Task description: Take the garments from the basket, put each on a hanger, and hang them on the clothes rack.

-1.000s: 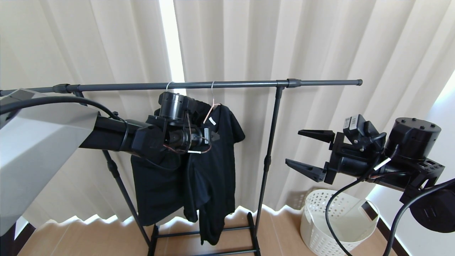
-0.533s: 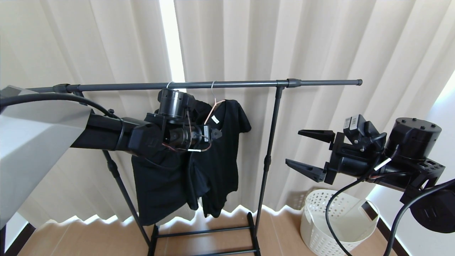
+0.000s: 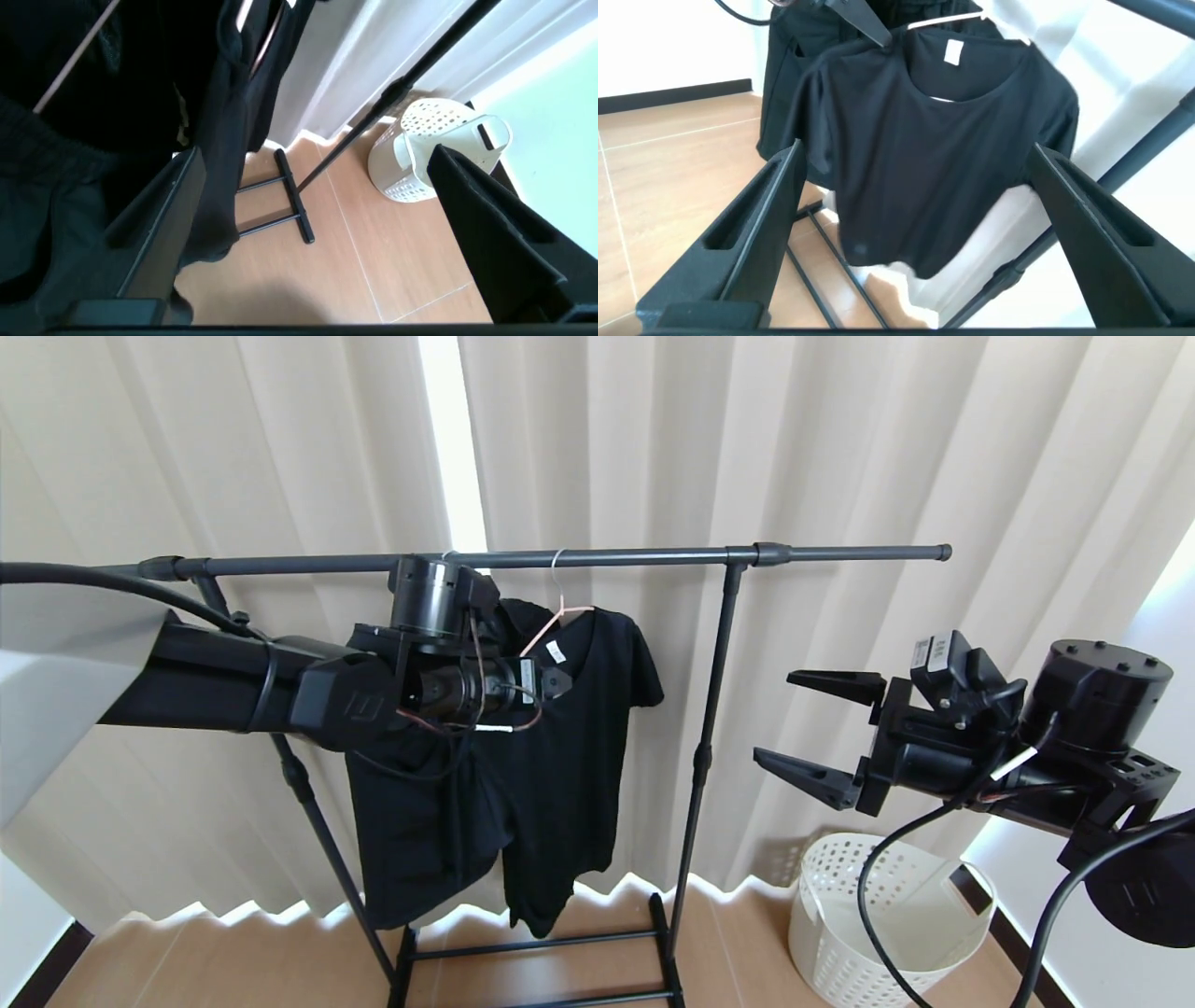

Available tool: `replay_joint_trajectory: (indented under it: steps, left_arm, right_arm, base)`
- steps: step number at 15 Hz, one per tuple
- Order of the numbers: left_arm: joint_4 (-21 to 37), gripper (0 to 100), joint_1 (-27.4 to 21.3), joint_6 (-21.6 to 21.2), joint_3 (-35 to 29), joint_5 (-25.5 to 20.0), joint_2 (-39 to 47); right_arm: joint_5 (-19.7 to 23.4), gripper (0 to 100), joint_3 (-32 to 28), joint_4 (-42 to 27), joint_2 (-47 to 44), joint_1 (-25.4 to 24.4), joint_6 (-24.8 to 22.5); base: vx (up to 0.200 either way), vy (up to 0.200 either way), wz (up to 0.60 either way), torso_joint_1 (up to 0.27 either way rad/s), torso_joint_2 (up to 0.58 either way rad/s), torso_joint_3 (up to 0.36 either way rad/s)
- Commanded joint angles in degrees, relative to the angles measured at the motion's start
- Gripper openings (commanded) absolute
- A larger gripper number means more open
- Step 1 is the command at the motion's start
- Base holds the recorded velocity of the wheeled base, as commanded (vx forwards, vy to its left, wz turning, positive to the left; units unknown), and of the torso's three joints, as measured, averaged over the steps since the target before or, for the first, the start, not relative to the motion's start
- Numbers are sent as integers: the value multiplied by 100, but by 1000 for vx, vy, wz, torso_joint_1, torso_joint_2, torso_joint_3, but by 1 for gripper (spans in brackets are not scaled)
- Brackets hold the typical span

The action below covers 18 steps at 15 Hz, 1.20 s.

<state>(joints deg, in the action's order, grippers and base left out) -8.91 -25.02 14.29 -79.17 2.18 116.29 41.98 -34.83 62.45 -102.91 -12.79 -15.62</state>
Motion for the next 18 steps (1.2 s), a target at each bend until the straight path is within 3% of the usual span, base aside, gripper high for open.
replay_joint_trajectory:
  steps: [1,3,6,10,13,14,15,17,18]
  left_arm:
    - [3,100,-3,4,244,72,-379]
    - [3,100,-21,-14,499,186,-669]
    - [-32,100,-100,-14,1641,212,-1846]
    - [-304,100,-619,-84,4032,204,-4096]
    - [-366,100,-856,-550,5579,195,-5705]
    - [-366,100,-926,-761,5992,186,-6241]
    - [-357,100,-1058,-1271,6756,107,-7410]
    - [-357,100,-1093,-1947,7750,-245,-8869]
    - [-357,100,-1032,-2132,7917,-412,-9414]
  right_arm:
    - [3,100,11,4,166,4,-3]
    - [3,100,2,-5,263,13,6]
    - [29,100,248,57,764,4,15]
    - [12,100,908,92,2346,-180,-179]
    - [12,100,1303,-251,3814,-207,-179]
    - [12,100,1444,-576,4218,-207,-179]
    - [12,100,1716,-1587,5027,-180,-179]
    - [-68,100,1989,-3547,6327,-66,-179]
    - [-243,100,2085,-4593,6960,40,-187]
  base:
    - [0,0,0,0,0,0]
    - [0,0,0,0,0,0]
    - [0,0,0,0,0,0]
    - [0,0,0,0,0,0]
    - [0,0,0,0,0,0]
    - [0,0,0,0,0,0]
    - [0,0,0,0,0,0]
    - [0,0,0,0,0,0]
    - [0,0,0,0,0,0]
